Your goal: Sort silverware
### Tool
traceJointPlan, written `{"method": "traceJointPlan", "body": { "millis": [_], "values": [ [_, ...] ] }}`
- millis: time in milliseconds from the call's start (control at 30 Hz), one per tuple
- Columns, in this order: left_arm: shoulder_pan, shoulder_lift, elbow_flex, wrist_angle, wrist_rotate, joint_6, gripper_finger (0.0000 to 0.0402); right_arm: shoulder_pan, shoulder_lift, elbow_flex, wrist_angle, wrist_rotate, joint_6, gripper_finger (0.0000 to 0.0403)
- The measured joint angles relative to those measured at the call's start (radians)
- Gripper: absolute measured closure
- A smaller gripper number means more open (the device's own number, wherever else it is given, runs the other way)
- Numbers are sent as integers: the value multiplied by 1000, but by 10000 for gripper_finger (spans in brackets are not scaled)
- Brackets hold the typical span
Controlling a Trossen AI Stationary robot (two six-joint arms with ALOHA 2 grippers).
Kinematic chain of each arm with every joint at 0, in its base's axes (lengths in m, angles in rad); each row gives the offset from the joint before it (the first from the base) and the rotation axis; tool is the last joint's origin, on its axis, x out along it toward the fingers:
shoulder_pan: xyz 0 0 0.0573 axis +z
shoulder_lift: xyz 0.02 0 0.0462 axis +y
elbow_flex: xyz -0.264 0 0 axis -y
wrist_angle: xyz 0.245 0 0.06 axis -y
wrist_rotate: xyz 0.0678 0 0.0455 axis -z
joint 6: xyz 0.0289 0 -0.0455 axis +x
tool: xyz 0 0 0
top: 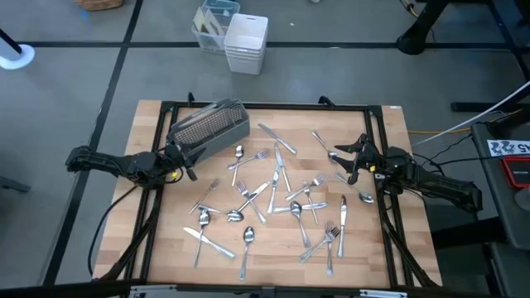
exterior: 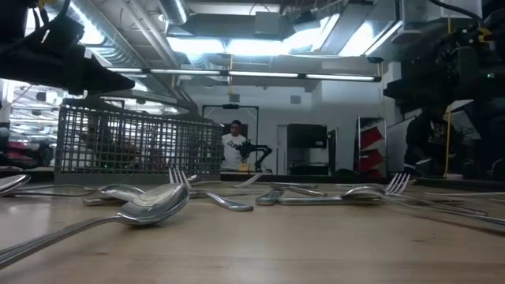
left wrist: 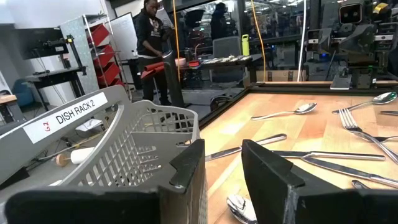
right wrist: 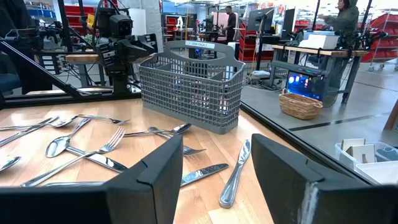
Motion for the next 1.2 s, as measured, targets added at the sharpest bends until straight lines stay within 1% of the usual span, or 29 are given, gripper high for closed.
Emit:
{"method": "traceJointPlan", "body": {
  "millis": [233, 433, 767, 867, 1033, 1100, 1200],
  "values": [
    [0, 0, 0, 0, 0, 0, 302, 0, 0, 0, 1, 0, 0, 210],
    [0, 0, 0, 0, 0, 0, 302, 0, 0, 0, 24, 26, 0, 210],
    [0, 0, 0, 0, 0, 0, 302, 0, -1, 0, 53, 25, 1, 210],
    [0, 0, 0, 0, 0, -11, 302, 0, -1, 0, 74, 10, 55, 210],
    [0, 0, 0, 1, 0, -109, 302, 0, -1, 0, 128, -1, 151, 210],
    [0, 0, 0, 1, 0, -150, 302, 0, -1, 0, 126, 0, 197, 210],
    [0, 0, 0, 1, 0, -159, 302, 0, 0, 5, 111, -2, 271, 210]
  ]
}}
